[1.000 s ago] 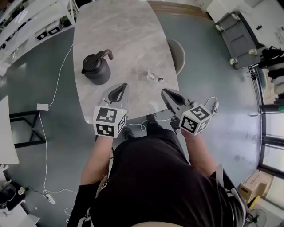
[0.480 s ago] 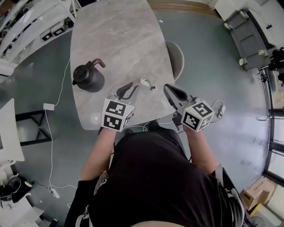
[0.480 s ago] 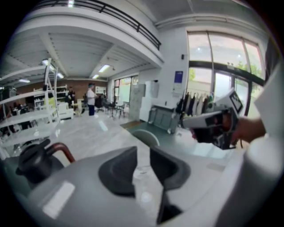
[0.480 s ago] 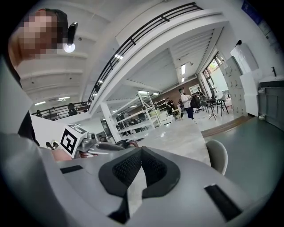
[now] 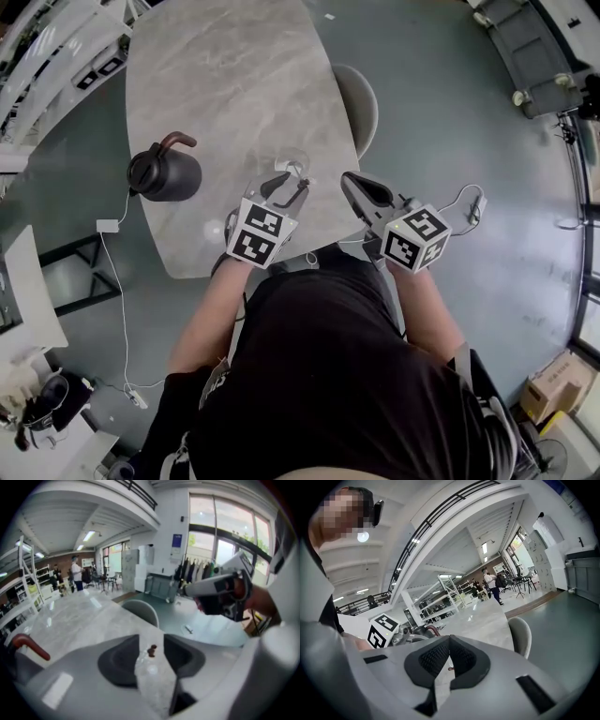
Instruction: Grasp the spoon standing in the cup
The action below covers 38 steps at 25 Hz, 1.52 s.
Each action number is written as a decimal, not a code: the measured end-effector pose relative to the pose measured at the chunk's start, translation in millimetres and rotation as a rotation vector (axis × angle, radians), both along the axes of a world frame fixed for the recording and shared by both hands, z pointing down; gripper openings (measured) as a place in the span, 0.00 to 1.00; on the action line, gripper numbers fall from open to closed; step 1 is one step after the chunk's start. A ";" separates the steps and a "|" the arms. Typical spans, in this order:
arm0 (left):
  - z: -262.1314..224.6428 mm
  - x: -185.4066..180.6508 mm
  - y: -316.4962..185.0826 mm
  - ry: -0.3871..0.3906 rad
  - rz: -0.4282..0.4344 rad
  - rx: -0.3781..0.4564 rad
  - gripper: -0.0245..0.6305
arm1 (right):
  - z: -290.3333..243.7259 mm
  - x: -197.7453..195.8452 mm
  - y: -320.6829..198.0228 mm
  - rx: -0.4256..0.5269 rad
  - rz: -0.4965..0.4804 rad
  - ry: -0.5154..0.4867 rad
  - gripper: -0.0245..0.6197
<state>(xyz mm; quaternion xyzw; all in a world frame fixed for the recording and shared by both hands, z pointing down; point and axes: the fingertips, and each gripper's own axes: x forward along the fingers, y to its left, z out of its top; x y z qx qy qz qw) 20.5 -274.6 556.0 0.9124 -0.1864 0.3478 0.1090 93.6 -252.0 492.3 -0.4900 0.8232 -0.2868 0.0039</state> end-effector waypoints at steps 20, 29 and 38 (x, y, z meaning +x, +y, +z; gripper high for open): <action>74.6 29.8 8.9 -0.309 0.196 0.108 0.28 | 6.9 27.5 -1.3 -0.006 0.032 -0.015 0.03; 73.0 28.4 5.5 -0.362 0.205 0.161 0.21 | -3.1 23.1 -3.0 0.002 0.017 -0.013 0.03; 61.4 17.0 -10.6 -0.347 0.132 0.159 0.15 | -5.6 7.2 -29.7 0.001 -0.079 -0.024 0.03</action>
